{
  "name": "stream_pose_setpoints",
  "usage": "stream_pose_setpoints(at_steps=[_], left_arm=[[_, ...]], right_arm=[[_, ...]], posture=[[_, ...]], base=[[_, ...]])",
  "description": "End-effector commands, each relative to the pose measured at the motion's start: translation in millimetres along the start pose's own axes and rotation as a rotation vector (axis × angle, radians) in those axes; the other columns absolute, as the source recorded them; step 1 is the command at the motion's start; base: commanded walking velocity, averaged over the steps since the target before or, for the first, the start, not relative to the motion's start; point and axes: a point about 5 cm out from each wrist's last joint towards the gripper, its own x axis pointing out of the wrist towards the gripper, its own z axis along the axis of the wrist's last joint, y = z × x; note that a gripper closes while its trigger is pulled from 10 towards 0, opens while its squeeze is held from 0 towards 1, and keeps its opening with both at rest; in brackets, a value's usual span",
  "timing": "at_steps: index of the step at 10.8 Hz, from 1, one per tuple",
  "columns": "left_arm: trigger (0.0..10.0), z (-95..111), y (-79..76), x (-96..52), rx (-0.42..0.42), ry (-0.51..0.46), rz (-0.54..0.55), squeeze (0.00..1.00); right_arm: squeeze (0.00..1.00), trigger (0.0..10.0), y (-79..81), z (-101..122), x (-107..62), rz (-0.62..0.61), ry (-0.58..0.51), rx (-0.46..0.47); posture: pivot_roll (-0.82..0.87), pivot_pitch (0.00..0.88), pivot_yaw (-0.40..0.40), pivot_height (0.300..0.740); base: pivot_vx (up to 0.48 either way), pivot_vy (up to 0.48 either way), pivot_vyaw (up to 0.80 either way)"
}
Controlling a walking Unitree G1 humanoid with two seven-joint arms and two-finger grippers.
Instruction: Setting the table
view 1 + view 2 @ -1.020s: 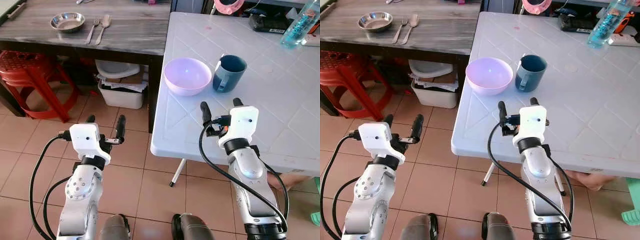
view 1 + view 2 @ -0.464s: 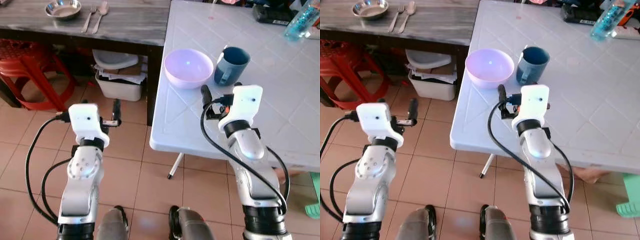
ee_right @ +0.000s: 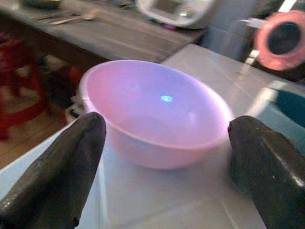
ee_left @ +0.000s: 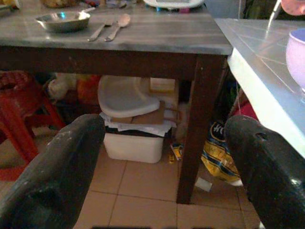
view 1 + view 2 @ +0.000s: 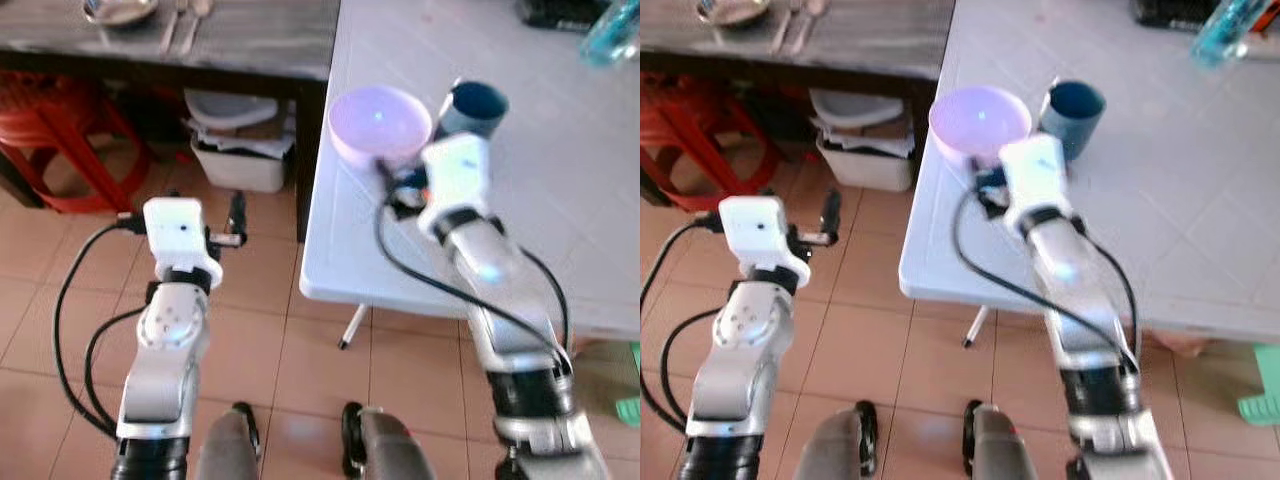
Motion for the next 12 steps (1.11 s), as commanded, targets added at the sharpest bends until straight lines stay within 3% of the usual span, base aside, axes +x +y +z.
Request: stream_pose_setpoints(at_steps=[1,3,4,5,6,7,10,11,12], left_arm=[[10.0,1.2,0.6,-2.1,0.007,0.003,0.001,0.0],[10.0,-0.4,1.5,-3.9,0.0,0.014,0.012,0.0],[10.0,-1.0,1.2,-4.2,-0.001,0.017,0.011,0.0],[10.0,-2.1,-0.8,-4.5,-0.004,0.026,0.004,0.0],[10.0,-3.3,-0.8,-4.6,-0.005,0.034,0.004,0.0],[10.0,-4.2,-1.1,-4.5,-0.006,0.041,0.003,0.0],[10.0,-6.0,-1.8,-4.3,-0.01,0.057,-0.002,0.0],[10.0,-7.4,-2.4,-4.7,-0.012,0.067,-0.003,0.0],[10.0,-7.9,-2.1,-5.0,-0.013,0.071,-0.002,0.0]], right_arm=[[0.0,10.0,3.1,-1.3,1.1,0.031,0.008,-0.005],[0.0,10.0,8.9,6.3,11.0,0.17,-0.008,-0.079],[0.98,10.0,8.7,7.3,12.5,0.182,-0.009,-0.091],[1.0,10.0,7.1,8.1,17.3,0.222,0.004,-0.132],[0.3,10.0,6.0,8.9,20.2,0.25,0.008,-0.155],[0.0,10.0,4.9,9.9,24.6,0.289,0.017,-0.19],[0.0,10.0,-2.6,9.4,43.7,0.355,0.071,-0.333],[0.0,9.0,-1.5,6.7,49.4,0.385,0.103,-0.338],[0.0,0.0,-0.8,4.0,52.9,0.421,0.128,-0.365]], posture=[[0.03,0.281,-0.007,0.74],[0.03,0.287,-0.011,0.74],[0.03,0.288,-0.011,0.74],[0.03,0.291,-0.013,0.74],[0.03,0.293,-0.012,0.74],[0.02,0.296,-0.012,0.74],[0.03,0.297,-0.008,0.74],[0.03,0.296,-0.009,0.74],[0.04,0.296,-0.006,0.74]], base=[[0.0,0.0,0.0],[0.0,0.0,0.0],[0.0,0.0,0.0],[0.0,0.0,0.0],[0.0,0.0,0.0],[0.0,0.0,0.0],[0.0,0.0,0.0],[0.0,0.0,0.0],[0.0,0.0,0.0]])
